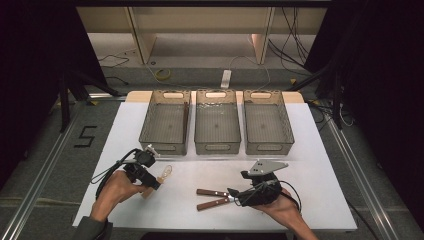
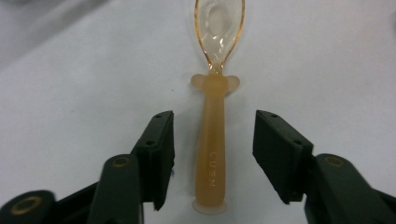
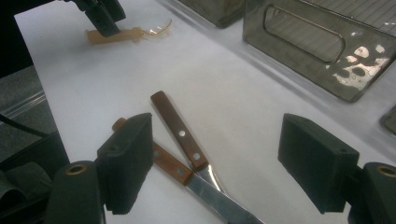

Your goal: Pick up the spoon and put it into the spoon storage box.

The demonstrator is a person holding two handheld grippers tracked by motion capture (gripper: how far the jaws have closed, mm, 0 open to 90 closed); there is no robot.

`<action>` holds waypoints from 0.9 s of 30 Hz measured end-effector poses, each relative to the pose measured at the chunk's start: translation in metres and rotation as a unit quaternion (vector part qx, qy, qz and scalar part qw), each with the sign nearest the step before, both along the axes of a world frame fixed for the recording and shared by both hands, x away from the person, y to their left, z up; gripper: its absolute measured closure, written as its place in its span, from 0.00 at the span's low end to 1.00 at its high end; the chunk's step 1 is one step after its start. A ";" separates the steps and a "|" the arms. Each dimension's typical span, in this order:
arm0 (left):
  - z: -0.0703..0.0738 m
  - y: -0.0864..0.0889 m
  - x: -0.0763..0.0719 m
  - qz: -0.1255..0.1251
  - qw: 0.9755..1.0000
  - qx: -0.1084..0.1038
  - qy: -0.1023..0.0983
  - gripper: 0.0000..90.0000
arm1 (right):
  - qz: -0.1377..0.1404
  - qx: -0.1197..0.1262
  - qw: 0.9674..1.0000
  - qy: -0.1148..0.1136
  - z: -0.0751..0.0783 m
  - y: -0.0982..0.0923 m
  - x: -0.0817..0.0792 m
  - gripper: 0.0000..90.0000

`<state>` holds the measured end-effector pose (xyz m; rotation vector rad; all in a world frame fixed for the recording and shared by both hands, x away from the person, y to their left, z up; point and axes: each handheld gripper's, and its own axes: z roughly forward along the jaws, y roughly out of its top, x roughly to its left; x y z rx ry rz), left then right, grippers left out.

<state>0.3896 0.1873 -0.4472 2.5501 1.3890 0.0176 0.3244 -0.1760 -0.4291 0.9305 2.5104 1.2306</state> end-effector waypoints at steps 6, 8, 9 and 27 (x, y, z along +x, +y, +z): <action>-0.007 -0.001 -0.003 -0.012 1.000 0.014 0.007 0.66 | 0.002 -0.004 1.000 -0.002 0.000 0.002 -0.002 0.30; -0.008 -0.001 -0.003 -0.017 1.000 0.014 0.008 0.70 | 0.001 -0.003 1.000 0.000 0.000 0.002 -0.002 0.30; -0.008 -0.002 -0.003 -0.019 1.000 0.014 0.009 0.72 | 0.000 -0.002 1.000 -0.001 0.000 0.002 -0.002 0.30; -0.001 -0.002 -0.004 -0.028 1.000 -0.003 -0.011 0.84 | 0.003 -0.004 1.000 0.000 0.000 0.003 -0.002 0.30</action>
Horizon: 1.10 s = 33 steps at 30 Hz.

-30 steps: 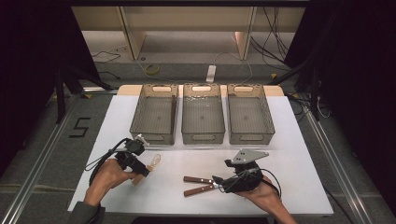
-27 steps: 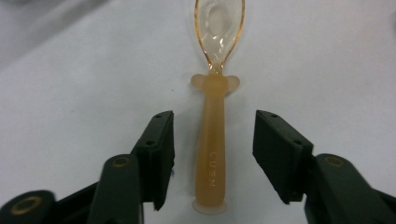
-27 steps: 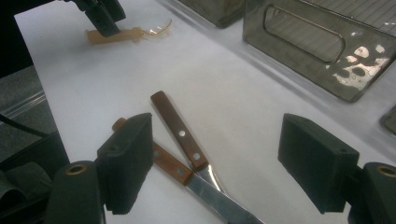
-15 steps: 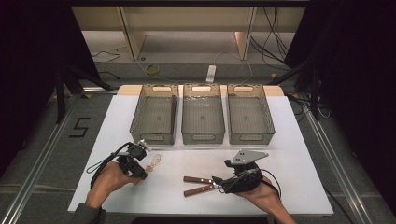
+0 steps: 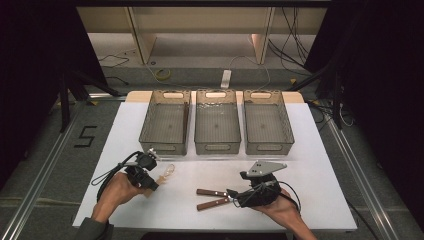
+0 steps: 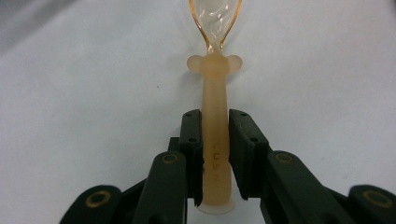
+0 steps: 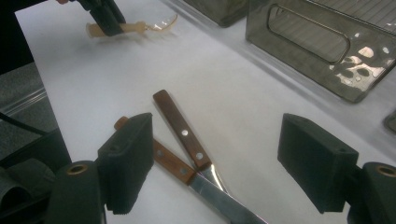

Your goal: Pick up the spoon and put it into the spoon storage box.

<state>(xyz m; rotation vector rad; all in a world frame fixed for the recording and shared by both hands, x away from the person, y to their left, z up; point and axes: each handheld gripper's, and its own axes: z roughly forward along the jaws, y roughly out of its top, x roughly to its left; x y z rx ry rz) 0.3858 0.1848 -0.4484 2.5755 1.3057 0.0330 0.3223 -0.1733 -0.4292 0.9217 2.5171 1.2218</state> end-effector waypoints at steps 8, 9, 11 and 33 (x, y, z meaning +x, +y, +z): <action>0.013 0.001 0.001 0.007 0.998 -0.047 -0.031 0.84 | -0.001 0.000 1.000 0.002 -0.001 0.000 0.000 0.30; 0.015 0.001 0.001 0.006 0.998 -0.052 -0.038 0.84 | 0.000 0.000 1.000 0.002 -0.001 0.000 0.000 0.30; 0.019 0.002 0.001 0.011 0.996 -0.064 -0.054 0.84 | 0.000 0.000 1.000 0.002 -0.001 0.000 0.000 0.30; 0.042 -0.013 0.010 0.005 0.983 -0.147 -0.111 0.84 | 0.000 0.006 1.000 0.008 -0.003 0.000 0.001 0.30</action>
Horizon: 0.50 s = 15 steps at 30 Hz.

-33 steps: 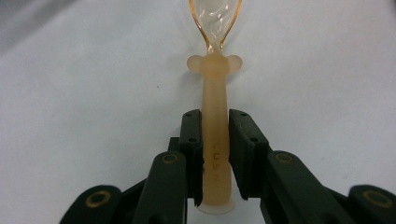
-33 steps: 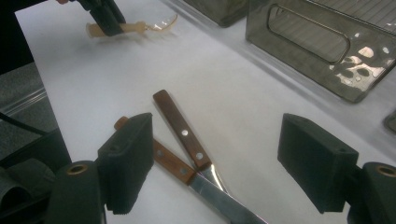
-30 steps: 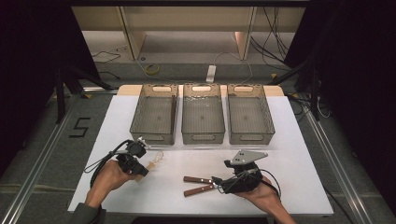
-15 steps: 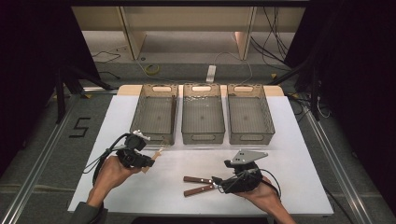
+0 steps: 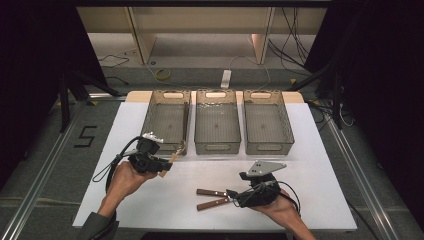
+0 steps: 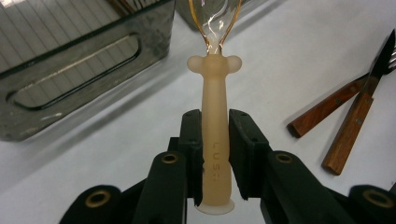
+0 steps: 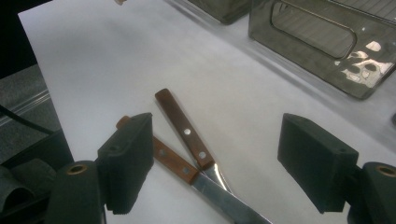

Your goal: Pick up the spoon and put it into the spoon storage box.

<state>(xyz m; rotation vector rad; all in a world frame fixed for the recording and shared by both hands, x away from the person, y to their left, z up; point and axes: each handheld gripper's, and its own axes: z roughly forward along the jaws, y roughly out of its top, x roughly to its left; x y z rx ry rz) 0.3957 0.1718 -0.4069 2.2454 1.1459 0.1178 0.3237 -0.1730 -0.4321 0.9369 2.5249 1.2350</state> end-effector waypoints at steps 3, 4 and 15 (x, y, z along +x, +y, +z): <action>0.003 -0.003 0.003 0.001 1.000 -0.005 -0.010 0.84 | 0.002 0.000 1.000 0.001 0.000 0.000 0.000 0.30; 0.004 -0.003 0.004 0.000 1.000 -0.006 -0.010 0.84 | 0.001 0.000 1.000 0.001 0.000 0.000 0.000 0.30; 0.019 -0.018 0.019 -0.010 0.998 -0.039 -0.038 0.84 | -0.002 0.003 1.000 0.003 -0.001 -0.001 0.002 0.30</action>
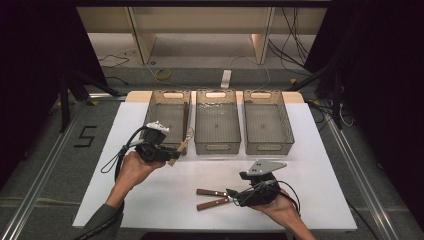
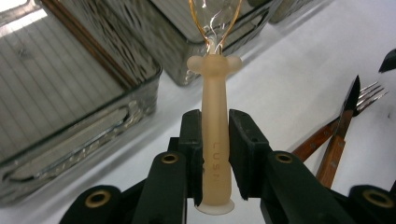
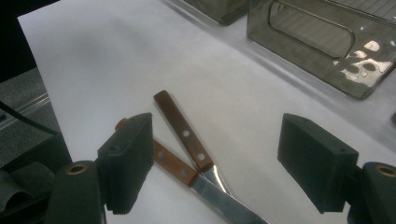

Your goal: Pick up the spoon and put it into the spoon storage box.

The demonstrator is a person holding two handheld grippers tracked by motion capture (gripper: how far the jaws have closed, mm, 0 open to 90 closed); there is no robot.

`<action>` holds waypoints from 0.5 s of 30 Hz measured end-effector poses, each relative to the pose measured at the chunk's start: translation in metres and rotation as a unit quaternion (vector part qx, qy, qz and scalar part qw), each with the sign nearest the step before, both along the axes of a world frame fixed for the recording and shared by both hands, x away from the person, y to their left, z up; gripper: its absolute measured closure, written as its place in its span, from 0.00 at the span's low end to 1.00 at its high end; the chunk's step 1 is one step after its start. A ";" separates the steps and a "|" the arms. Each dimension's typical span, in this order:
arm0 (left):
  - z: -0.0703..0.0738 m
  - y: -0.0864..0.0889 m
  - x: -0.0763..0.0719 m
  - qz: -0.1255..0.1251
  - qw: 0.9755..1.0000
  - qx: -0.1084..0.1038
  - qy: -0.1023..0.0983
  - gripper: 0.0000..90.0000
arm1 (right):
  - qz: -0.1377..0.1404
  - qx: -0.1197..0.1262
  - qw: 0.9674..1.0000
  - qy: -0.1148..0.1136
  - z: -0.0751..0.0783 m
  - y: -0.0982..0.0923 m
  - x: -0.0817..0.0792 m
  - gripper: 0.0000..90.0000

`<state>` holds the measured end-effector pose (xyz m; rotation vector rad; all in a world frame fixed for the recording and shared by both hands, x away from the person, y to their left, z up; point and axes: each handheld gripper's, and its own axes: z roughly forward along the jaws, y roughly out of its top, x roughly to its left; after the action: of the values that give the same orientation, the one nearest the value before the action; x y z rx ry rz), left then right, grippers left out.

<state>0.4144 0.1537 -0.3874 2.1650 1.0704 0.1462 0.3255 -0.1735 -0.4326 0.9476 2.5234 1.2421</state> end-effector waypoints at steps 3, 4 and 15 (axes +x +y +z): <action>0.004 -0.004 0.005 0.000 1.000 -0.002 -0.008 0.84 | 0.000 -0.001 1.000 0.000 0.000 0.000 0.000 0.30; 0.006 -0.006 0.006 0.000 1.000 -0.002 -0.012 0.84 | 0.000 -0.002 1.000 0.000 0.000 0.000 0.000 0.30; 0.014 -0.032 0.037 -0.006 1.000 -0.007 -0.023 0.84 | -0.003 0.001 1.000 0.000 0.000 0.000 0.000 0.30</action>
<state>0.4518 0.1214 -0.3735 2.1444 1.0301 0.1824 0.3252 -0.1733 -0.4327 0.9558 2.5183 1.2417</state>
